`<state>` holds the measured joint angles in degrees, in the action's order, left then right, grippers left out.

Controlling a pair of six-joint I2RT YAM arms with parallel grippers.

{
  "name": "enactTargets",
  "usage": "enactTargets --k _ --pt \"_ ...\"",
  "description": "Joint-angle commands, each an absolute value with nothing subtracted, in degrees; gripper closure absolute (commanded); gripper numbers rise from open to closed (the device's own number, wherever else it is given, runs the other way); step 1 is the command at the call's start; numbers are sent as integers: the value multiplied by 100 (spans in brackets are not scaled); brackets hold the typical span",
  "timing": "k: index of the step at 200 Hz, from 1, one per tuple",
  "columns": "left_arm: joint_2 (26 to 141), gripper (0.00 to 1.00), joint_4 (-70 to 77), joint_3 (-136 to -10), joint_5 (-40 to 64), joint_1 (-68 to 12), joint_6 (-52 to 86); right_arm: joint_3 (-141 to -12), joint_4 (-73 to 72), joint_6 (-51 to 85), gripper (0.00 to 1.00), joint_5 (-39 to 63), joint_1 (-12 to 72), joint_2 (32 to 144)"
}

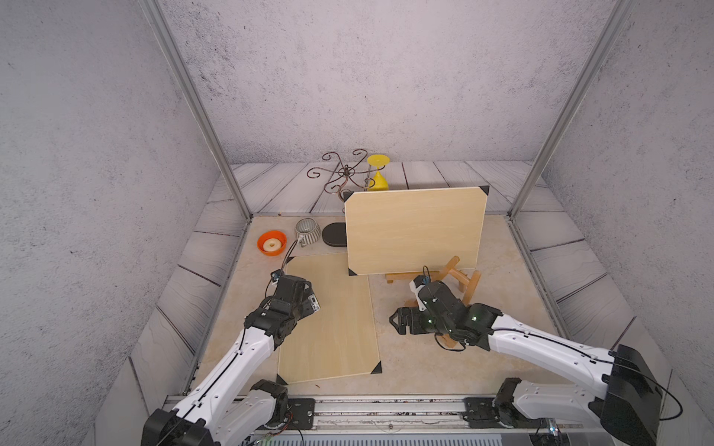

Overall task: Assemble the easel
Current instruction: Pick up the drawing board from the center of the board.

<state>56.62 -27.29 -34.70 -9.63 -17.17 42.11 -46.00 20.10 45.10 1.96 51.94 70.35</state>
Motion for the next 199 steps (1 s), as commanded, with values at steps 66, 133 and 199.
enactTargets --k 66,133,199 --pt "5894 3 -2738 -2703 -425 -515 4614 -5294 1242 4633 1 205 5440 8703" --pt "6161 3 -2535 -2561 -107 -335 4718 -5676 1001 4617 1 325 5442 9625" --pt "6796 3 -2320 -2571 530 -334 4740 -6080 1012 4611 1 337 5435 10275"
